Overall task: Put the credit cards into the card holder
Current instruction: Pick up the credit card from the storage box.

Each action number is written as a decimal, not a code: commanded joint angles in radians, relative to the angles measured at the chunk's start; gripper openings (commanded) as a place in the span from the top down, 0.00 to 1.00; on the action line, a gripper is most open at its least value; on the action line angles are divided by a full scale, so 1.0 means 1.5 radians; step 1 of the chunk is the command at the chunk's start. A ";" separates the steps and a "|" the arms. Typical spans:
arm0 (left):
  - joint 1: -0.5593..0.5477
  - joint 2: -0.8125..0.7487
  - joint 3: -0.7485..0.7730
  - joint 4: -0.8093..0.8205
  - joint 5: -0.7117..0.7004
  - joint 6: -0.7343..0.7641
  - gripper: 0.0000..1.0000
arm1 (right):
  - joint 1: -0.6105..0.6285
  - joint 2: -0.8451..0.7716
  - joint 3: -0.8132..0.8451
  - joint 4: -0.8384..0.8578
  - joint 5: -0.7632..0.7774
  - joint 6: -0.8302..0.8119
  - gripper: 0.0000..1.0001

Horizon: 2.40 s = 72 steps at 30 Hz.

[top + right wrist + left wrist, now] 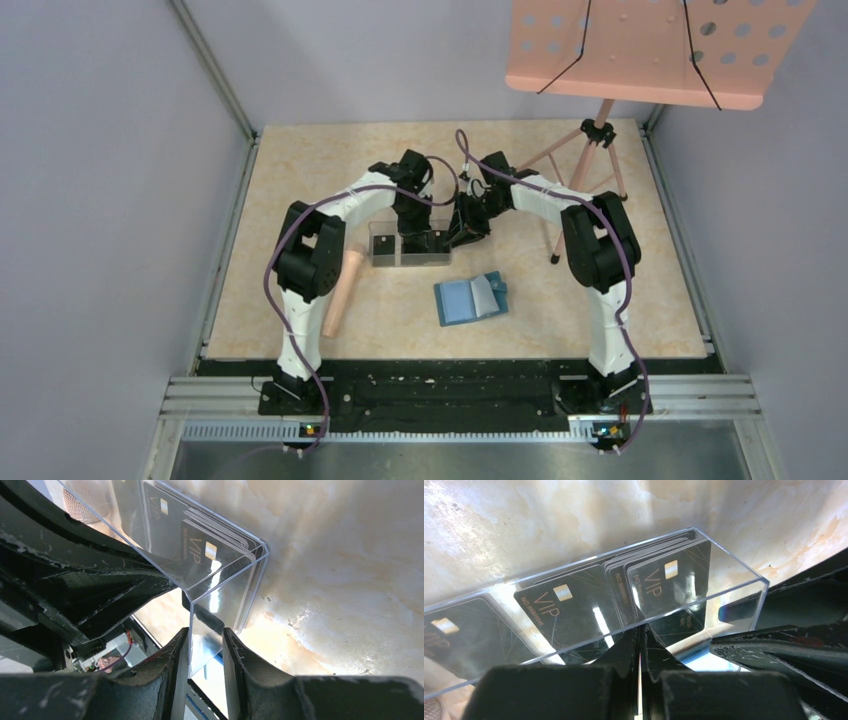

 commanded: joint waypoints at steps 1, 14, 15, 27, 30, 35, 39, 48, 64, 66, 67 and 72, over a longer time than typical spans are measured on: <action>-0.013 -0.011 0.049 0.006 -0.002 0.020 1.00 | 0.008 -0.030 0.003 0.022 -0.031 0.000 0.71; -0.029 0.022 0.100 -0.057 -0.037 0.051 0.88 | 0.008 -0.030 0.001 0.021 -0.031 0.000 0.71; -0.030 0.027 0.102 -0.062 -0.036 0.052 0.87 | 0.008 -0.030 0.000 0.021 -0.030 0.001 0.71; -0.033 0.029 0.110 -0.069 -0.020 0.055 0.84 | 0.008 -0.031 -0.002 0.022 -0.030 0.001 0.71; -0.033 0.021 0.110 -0.061 -0.013 0.051 0.84 | 0.008 -0.031 -0.003 0.021 -0.030 0.000 0.71; -0.033 0.005 0.110 -0.042 0.001 0.037 0.85 | 0.008 -0.031 -0.003 0.022 -0.029 0.001 0.71; -0.033 -0.008 0.108 -0.034 -0.004 0.030 0.85 | 0.008 -0.030 -0.003 0.022 -0.028 0.001 0.71; -0.032 -0.033 0.079 0.005 0.011 0.021 0.83 | 0.008 -0.031 -0.003 0.022 -0.029 0.000 0.71; -0.032 -0.011 0.070 0.000 0.028 0.015 0.76 | 0.008 -0.030 -0.003 0.022 -0.030 0.000 0.71; -0.032 -0.005 0.067 -0.008 0.020 0.014 0.76 | 0.008 -0.031 -0.004 0.021 -0.030 -0.001 0.71; -0.032 -0.002 0.067 -0.013 0.015 0.014 0.76 | 0.008 -0.032 -0.005 0.022 -0.029 -0.002 0.71; -0.032 0.004 0.060 -0.020 0.008 0.012 0.78 | 0.008 -0.033 -0.005 0.022 -0.029 -0.001 0.71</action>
